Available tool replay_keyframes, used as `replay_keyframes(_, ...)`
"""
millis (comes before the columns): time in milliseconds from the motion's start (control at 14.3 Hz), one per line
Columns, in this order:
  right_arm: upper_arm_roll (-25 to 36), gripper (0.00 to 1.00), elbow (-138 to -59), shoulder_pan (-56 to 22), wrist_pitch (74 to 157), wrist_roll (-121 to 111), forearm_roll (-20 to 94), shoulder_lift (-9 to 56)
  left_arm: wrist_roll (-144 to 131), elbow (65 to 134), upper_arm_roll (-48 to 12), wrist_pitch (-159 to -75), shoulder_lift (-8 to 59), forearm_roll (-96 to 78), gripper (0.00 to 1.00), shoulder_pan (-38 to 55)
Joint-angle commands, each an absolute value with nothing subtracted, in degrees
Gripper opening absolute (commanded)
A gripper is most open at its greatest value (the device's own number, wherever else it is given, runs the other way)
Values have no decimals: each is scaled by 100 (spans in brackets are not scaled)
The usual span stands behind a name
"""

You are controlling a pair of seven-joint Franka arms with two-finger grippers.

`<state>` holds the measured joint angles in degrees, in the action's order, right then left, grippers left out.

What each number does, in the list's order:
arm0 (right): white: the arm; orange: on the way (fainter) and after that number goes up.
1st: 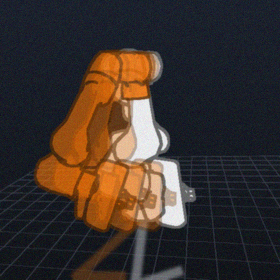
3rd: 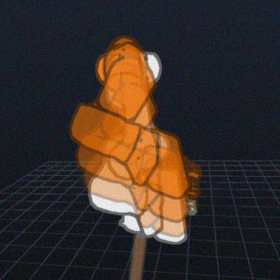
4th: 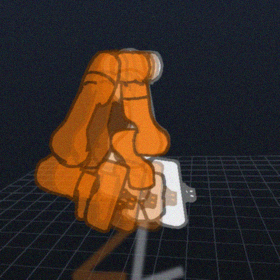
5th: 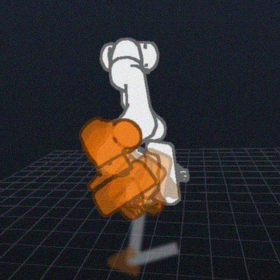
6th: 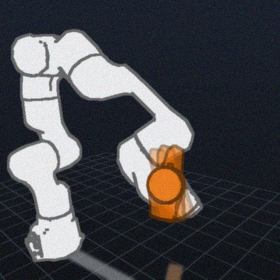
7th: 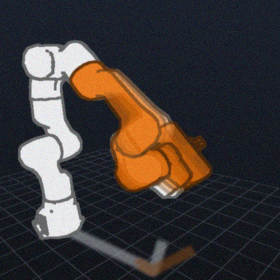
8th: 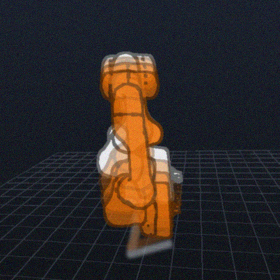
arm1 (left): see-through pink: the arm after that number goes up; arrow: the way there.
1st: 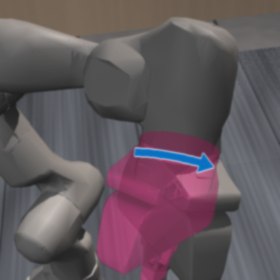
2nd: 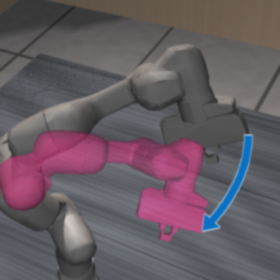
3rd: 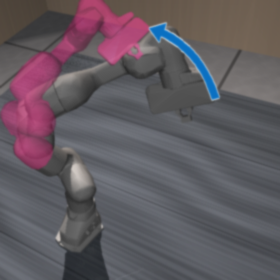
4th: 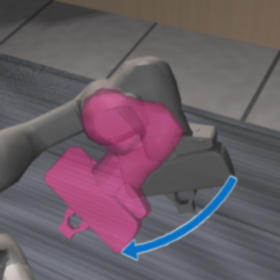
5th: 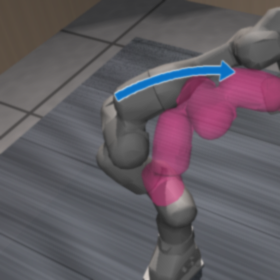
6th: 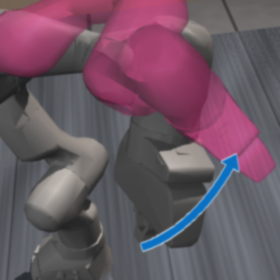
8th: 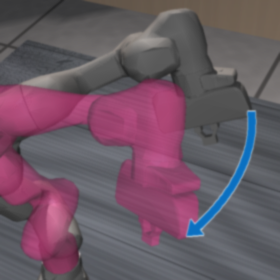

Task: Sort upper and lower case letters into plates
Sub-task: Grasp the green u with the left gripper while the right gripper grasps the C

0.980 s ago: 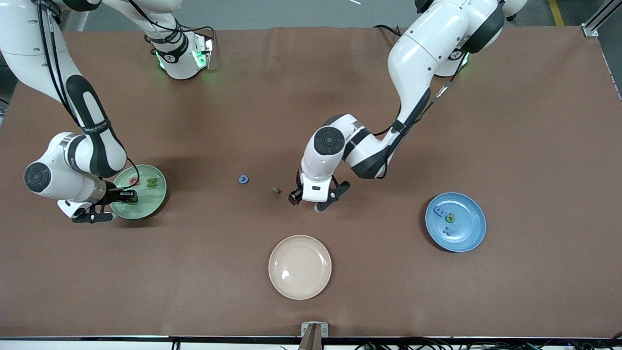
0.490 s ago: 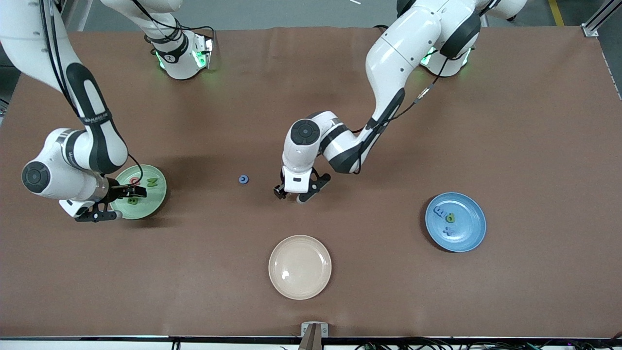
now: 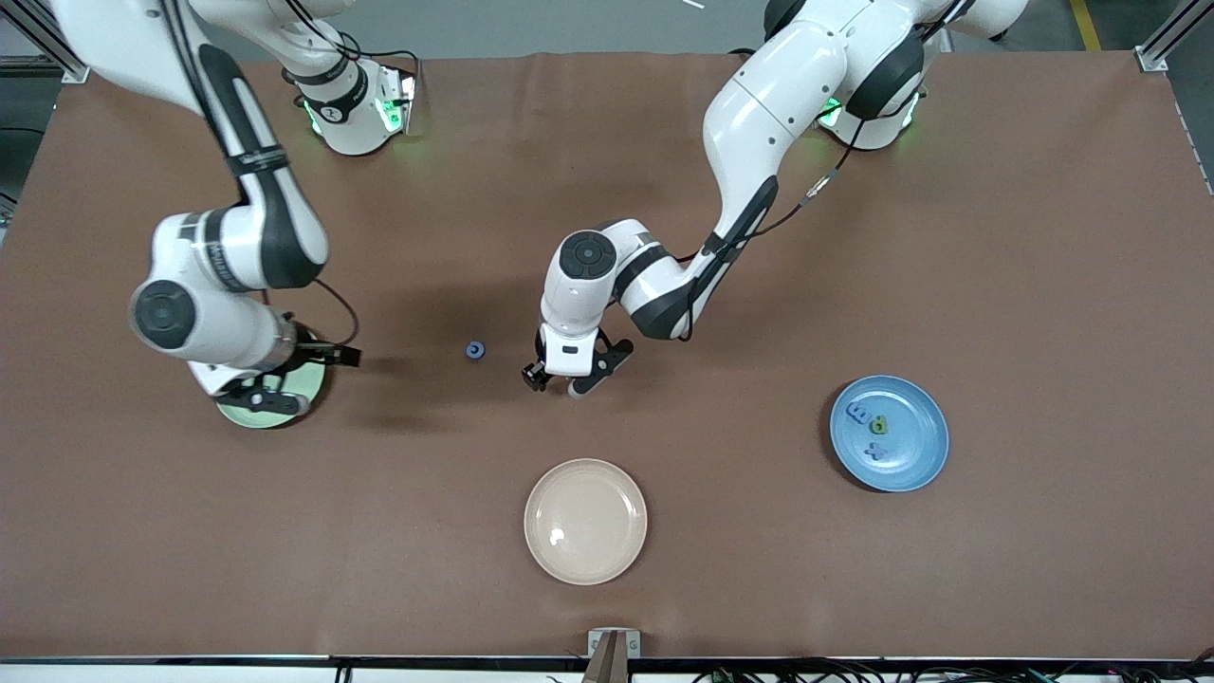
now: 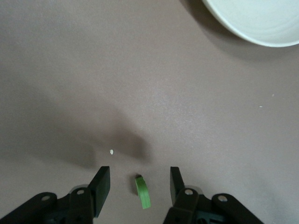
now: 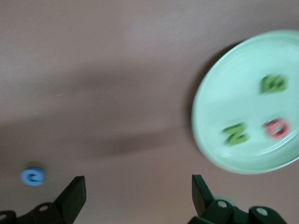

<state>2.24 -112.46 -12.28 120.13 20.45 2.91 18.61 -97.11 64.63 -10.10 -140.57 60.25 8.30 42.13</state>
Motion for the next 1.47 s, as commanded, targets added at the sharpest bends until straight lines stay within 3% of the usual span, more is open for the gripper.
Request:
replay_keyframes(0,272,100,-11417,-1817,12146,3222,316,1793,-9861,6152,-888,-14142,6214,738,56,4368)
replay_keyframes(140,272,100,-11460,-2195,12461,3795,596,1810,-9888,6152,-870,-14168,6240,738,54,4421)
replay_keyframes(420,272,100,-11997,-2776,13858,4595,809,2082,-9940,6144,-870,-14203,6284,738,47,4447)
replay_keyframes(770,264,99,-12006,-2962,14150,4878,817,2452,-9958,6135,-861,-14370,6354,738,45,4509)
replay_keyframes(1050,264,91,-11997,-2979,14378,4887,817,2654,-9958,6135,-835,-14379,6363,738,37,4526)
replay_keyframes(1260,264,79,-11997,-3006,14475,4887,817,2716,-9958,6143,-826,-14423,6381,738,32,4526)
replay_keyframes(1400,264,72,-11988,-3006,14502,4887,817,2768,-9958,6161,-817,-14502,6381,738,23,4526)
